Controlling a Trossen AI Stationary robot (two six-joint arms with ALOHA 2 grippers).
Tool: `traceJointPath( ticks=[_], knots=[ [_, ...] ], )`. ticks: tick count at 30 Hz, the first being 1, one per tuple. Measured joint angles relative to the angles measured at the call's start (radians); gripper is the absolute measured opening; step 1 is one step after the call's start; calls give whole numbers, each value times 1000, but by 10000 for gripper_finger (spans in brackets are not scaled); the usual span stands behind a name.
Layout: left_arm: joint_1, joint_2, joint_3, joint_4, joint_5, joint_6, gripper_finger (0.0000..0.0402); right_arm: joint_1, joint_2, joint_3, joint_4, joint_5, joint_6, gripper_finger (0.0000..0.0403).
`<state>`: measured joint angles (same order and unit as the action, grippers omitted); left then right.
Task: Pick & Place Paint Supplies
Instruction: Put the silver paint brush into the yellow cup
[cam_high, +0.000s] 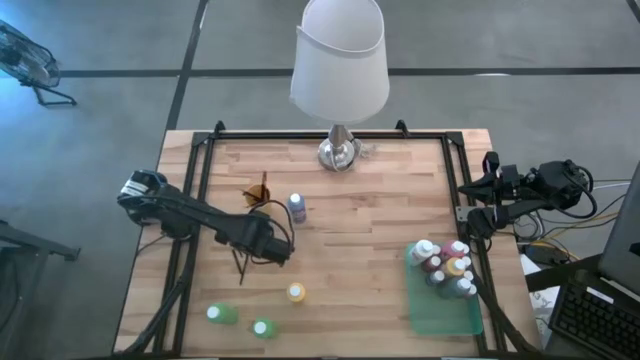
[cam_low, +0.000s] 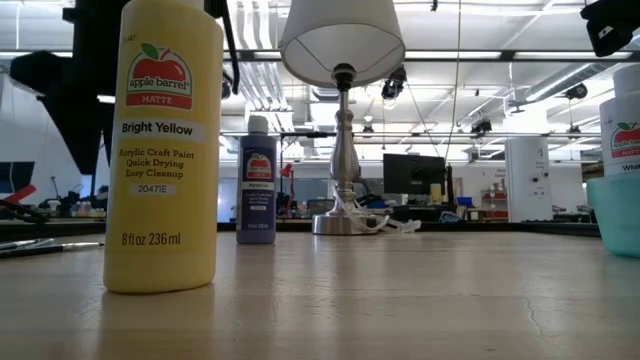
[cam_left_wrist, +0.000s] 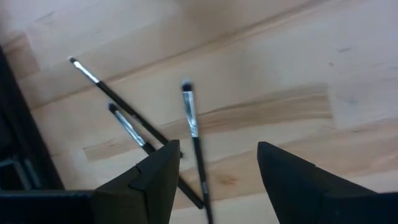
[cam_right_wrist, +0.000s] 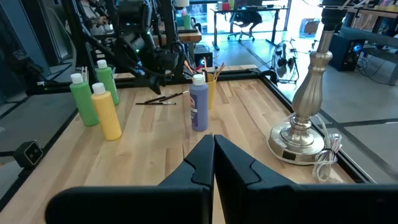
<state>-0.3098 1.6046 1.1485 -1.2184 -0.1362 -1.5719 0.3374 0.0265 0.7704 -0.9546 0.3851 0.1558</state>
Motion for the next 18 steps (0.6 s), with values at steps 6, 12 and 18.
traceJointPath(
  ticks=[6,12,18],
  knots=[
    [32,-3,-64,51,20,13,219,0,0,0,0,0,0,8],
    [68,-3,-111,137,27,86,219,0,0,0,0,0,0,8],
    [93,-3,-158,136,41,99,218,0,0,0,0,0,0,8]
  ],
)
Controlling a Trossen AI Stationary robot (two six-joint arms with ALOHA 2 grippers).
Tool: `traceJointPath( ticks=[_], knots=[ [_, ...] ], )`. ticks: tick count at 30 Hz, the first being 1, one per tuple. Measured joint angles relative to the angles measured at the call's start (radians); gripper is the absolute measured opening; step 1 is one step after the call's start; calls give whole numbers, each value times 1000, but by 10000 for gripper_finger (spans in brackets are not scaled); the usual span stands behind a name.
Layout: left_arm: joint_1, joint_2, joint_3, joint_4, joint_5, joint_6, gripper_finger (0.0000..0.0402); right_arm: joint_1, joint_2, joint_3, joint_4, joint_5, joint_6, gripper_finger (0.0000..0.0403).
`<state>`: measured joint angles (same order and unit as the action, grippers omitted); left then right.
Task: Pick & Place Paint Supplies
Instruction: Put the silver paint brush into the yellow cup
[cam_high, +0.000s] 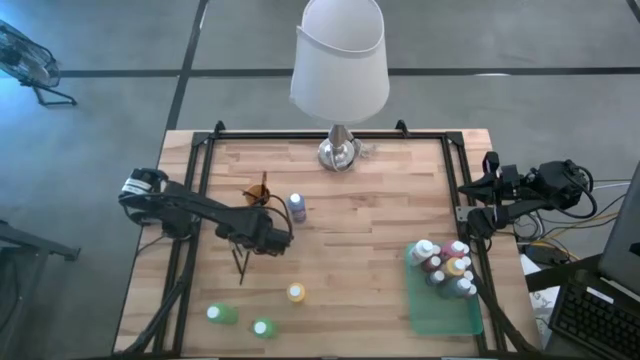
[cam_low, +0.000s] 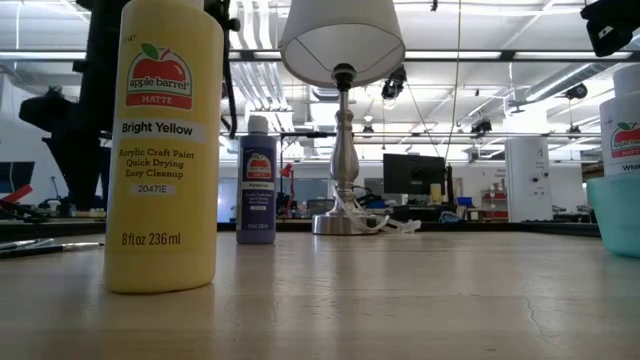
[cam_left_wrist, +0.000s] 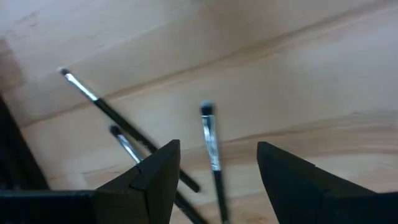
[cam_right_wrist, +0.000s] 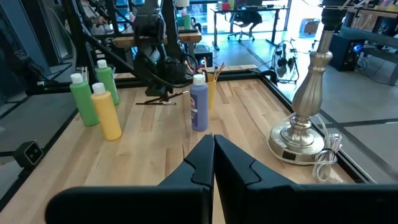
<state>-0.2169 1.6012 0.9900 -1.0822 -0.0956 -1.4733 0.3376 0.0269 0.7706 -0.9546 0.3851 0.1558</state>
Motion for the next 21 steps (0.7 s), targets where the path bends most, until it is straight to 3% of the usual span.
traceJointPath(
  ticks=[8,14,21],
  knots=[
    [33,0,-85,35,27,4,218,0,0,0,0,0,0,8],
    [66,-3,-136,155,39,54,218,0,0,0,0,0,0,8],
    [95,-5,-144,170,51,96,218,0,0,0,0,0,0,8]
  ],
)
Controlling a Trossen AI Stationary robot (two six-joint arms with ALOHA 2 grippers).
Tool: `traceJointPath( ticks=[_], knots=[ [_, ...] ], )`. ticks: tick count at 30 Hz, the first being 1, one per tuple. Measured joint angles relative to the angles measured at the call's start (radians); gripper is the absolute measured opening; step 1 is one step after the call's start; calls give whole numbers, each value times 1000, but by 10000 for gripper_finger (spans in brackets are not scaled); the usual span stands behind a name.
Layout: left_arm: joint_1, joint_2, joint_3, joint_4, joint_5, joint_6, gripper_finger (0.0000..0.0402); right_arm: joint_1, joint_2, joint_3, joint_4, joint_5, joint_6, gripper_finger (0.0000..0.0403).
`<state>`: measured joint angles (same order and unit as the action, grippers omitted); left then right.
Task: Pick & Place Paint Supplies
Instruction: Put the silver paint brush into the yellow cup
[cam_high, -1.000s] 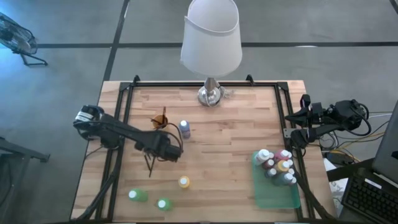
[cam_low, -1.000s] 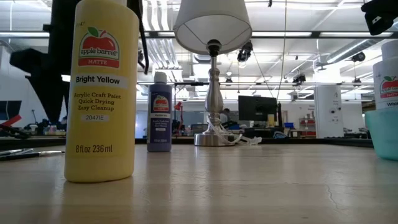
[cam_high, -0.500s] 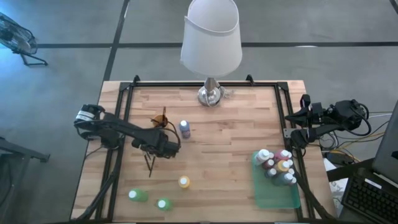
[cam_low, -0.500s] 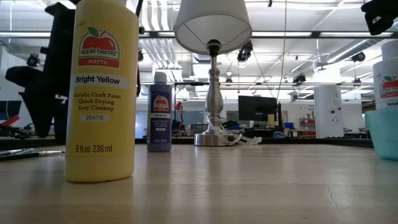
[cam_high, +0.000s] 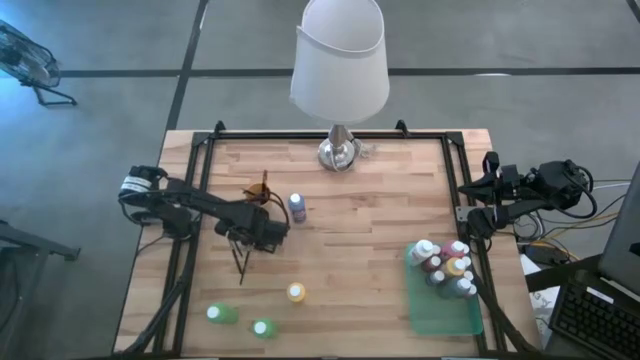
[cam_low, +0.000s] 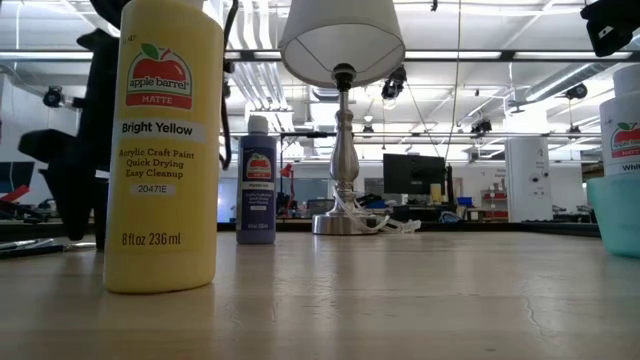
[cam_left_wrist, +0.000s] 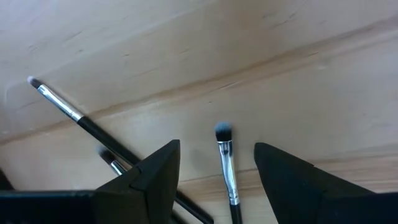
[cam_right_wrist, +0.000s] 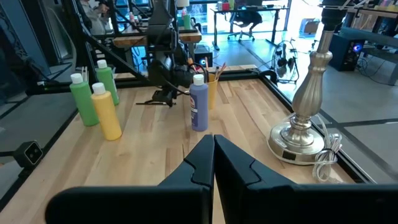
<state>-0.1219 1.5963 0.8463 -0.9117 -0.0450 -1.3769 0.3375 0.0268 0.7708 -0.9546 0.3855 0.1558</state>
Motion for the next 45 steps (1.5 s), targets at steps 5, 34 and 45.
traceJointPath(
  ticks=[5,34,45],
  knots=[
    [14,0,0,5,-2,20,218,0,0,0,0,0,0,8],
    [-45,-173,4,-23,-136,-66,218,0,0,0,0,0,0,8],
    [-102,-173,-2,11,-236,-81,218,0,0,0,0,0,0,8]
  ],
)
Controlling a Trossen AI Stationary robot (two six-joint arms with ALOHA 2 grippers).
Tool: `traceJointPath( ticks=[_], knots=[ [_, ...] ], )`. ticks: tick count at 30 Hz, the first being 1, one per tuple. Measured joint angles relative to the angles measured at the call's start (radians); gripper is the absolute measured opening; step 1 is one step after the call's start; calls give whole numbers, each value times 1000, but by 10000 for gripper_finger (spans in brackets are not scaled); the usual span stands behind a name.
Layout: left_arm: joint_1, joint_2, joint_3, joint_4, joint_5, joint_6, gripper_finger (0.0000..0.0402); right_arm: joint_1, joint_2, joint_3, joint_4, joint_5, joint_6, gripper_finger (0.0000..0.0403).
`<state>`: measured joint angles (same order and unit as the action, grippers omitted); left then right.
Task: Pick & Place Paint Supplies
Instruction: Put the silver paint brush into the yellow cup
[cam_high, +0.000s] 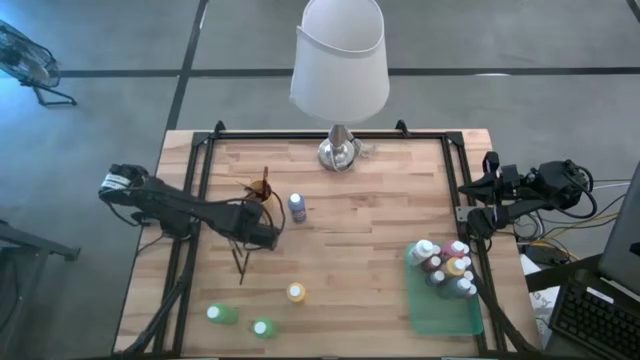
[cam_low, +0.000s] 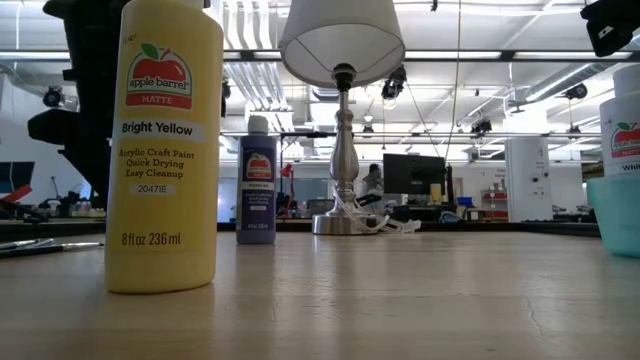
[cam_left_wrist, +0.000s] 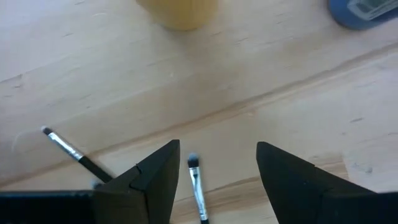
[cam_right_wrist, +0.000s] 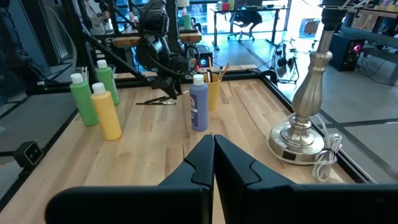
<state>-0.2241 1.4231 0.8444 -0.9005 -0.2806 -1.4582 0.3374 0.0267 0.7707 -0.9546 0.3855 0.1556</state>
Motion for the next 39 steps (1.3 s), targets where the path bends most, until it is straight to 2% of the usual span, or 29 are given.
traceJointPath(
  ticks=[6,15,23,39],
  knots=[
    [-47,0,-1,4,-42,-34,218,0,0,0,0,0,0,8],
    [-143,-1,-52,25,-131,-172,218,0,0,0,0,0,0,8],
    [-148,-1,-134,156,-137,-186,218,0,0,0,0,0,0,8],
    [-149,-1,-172,160,-119,-199,187,0,0,0,0,0,0,8]
  ],
)
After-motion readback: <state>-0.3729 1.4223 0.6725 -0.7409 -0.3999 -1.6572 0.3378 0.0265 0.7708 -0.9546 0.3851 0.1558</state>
